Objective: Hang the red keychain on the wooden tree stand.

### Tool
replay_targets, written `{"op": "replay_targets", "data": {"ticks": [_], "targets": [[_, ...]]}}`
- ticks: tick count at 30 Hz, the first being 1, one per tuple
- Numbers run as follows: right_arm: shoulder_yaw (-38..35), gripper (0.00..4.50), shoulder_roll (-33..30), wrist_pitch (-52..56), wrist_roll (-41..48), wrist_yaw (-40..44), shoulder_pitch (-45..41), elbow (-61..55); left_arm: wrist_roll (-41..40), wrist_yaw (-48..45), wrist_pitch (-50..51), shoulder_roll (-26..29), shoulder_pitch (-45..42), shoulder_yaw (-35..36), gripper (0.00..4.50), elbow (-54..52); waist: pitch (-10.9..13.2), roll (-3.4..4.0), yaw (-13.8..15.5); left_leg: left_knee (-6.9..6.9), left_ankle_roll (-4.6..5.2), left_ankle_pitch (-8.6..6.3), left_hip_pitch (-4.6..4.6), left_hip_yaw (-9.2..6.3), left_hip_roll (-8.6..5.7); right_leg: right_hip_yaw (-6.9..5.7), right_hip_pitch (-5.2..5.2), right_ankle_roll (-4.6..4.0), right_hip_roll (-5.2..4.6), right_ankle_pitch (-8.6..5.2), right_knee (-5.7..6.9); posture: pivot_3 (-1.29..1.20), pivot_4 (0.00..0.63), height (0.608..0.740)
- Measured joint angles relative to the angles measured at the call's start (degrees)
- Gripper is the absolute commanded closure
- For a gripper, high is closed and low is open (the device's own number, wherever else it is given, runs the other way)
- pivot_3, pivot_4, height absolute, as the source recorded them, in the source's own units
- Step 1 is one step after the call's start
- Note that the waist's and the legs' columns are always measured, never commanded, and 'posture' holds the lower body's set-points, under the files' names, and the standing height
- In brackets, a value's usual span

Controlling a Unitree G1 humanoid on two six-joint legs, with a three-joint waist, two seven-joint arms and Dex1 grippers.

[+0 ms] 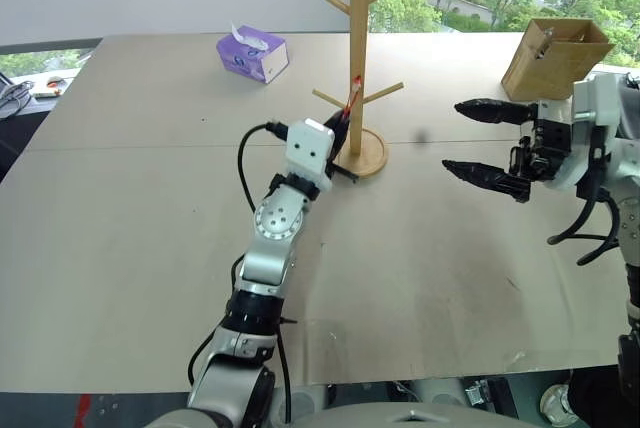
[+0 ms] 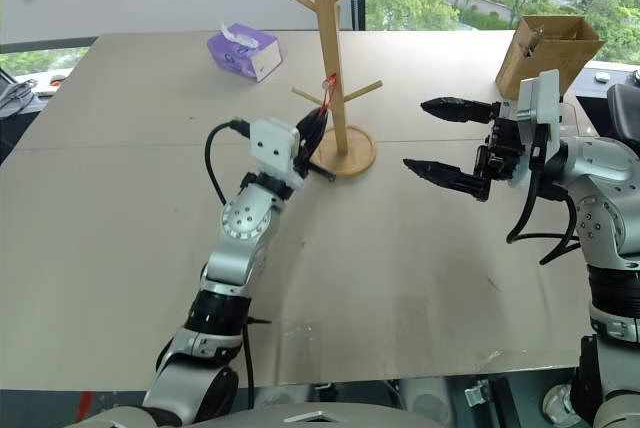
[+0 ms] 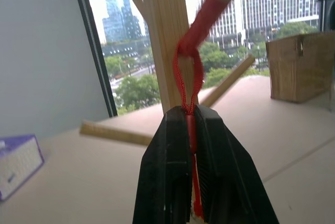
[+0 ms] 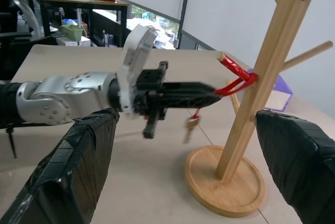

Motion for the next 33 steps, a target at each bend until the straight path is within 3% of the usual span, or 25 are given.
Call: {"op": "replay_targets", "data": {"ticks": [4, 6, 13, 14, 15, 23, 28, 33], "targets": [[0.01, 0.0, 1.06, -0.76, -0.7, -0.64, 0.38, 1.04, 0.06, 0.24, 0.74, -0.03, 1.35, -0.06, 4.45, -2.0, 0.0, 0.0, 0.18, 0.01, 0.01, 0.0, 0.0, -0.03, -0.01, -0.03, 0.01, 0.0, -0.01, 0.0, 0.01, 0.0, 0.15, 0.74], [0.01, 0.0, 1.3, -0.78, -0.81, -0.86, 0.4, 1.04, 0.04, 0.7, 1.03, -0.49, 0.8, 0.0, 3.93, -1.99, 0.0, 0.0, 0.16, 0.02, 0.01, -0.01, -0.01, -0.02, -0.02, -0.02, 0.01, 0.0, -0.02, 0.0, 0.0, 0.0, 0.15, 0.74], [0.01, 0.0, 1.33, -0.79, -1.02, -0.97, 0.39, 1.29, -0.23, 2.01, 1.25, -1.37, -3.18, 1.6, 1.05, -1.67, 0.0, 0.0, 0.09, 0.01, 0.01, 0.0, -0.01, -0.02, -0.02, -0.02, 0.01, 0.0, 0.0, 0.0, 0.0, 0.0, 0.15, 0.74], [0.01, 0.0, 1.33, -0.79, -1.02, -0.97, 0.39, 1.29, -0.22, 2.03, 1.24, -1.47, -3.38, 1.62, 0.25, -1.09, 0.0, 0.0, 0.09, 0.01, 0.01, 0.0, -0.01, -0.02, -0.02, -0.03, 0.0, 0.0, 0.0, 0.0, 0.0, 0.0, 0.15, 0.74], [0.01, 0.0, 1.33, -0.79, -1.02, -0.96, 0.39, 1.29, -0.2, 2.04, 1.23, -1.56, -3.49, 1.62, 0.11, -0.59, 0.0, 0.0, 0.1, 0.01, 0.01, 0.0, -0.01, -0.02, -0.02, -0.03, 0.0, 0.0, 0.0, 0.0, 0.0, 0.0, 0.15, 0.74], [-0.95, 0.0, 1.47, -0.63, -1.01, -3.45, 1.91, 0.51, -0.92, 5.82, 4.14, -1.8, 1.08, 5.97, 0.11, -1.32, 0.0, 0.0, -0.12, -0.01, 0.0, 0.0, 0.01, -0.01, 0.02, 0.01, 0.0, 0.0, 0.01, 0.0, 0.0, 0.0, 0.15, 0.74], [-3.26, 0.0, 7.58, -0.99, -4.07, -15.58, 5.79, 0.5, -2.5, 8.01, 7.63, 1.99, 8.41, 13.47, 0.11, -1.67, 0.0, -0.01, -0.04, -0.01, -0.05, 0.03, -0.01, -0.02, 0.06, -0.04, -0.04, 0.0, 0.02, 0.0, 0.05, 0.0, 0.15, 0.74], [-2.32, 0.0, 17.84, -5.12, -14.1, -32.32, 11.86, 3.26, -2.68, 8.34, 7.02, 4.4, 13.18, 17.45, 0.11, -2.56, -0.07, -0.12, 0.16, 0.01, -0.23, 0.14, -0.03, 0.05, -0.04, -0.01, -0.03, 0.02, -0.09, 0.01, 0.0, 0.0, 0.15, 0.74]]}}
